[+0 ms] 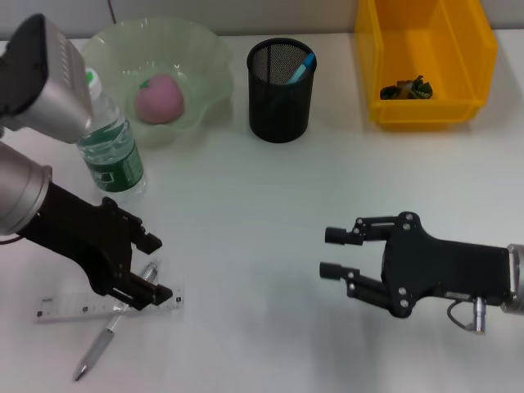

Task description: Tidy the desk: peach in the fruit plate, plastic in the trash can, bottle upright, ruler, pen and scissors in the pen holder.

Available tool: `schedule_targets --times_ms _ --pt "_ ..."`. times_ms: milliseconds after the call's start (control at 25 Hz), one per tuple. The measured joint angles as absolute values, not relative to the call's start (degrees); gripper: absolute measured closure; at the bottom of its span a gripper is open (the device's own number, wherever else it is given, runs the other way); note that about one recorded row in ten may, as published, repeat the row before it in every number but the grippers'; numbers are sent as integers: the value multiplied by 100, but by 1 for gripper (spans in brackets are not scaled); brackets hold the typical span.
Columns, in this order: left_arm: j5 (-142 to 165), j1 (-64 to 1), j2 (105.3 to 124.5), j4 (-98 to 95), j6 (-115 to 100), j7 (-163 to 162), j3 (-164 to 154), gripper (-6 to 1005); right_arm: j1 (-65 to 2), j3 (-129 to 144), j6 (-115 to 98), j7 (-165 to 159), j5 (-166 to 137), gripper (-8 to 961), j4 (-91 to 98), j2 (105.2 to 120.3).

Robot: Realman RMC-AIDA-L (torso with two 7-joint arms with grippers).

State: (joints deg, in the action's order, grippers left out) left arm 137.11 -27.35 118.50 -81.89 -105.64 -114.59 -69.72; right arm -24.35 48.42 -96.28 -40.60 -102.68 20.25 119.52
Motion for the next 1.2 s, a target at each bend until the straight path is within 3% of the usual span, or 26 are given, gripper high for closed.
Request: schedule_targets --times_ms 1200 --pt "13963 -3360 11882 -7608 -10390 -11879 -7584 266 -2761 4843 -9032 -4139 -9828 576 1925 11944"
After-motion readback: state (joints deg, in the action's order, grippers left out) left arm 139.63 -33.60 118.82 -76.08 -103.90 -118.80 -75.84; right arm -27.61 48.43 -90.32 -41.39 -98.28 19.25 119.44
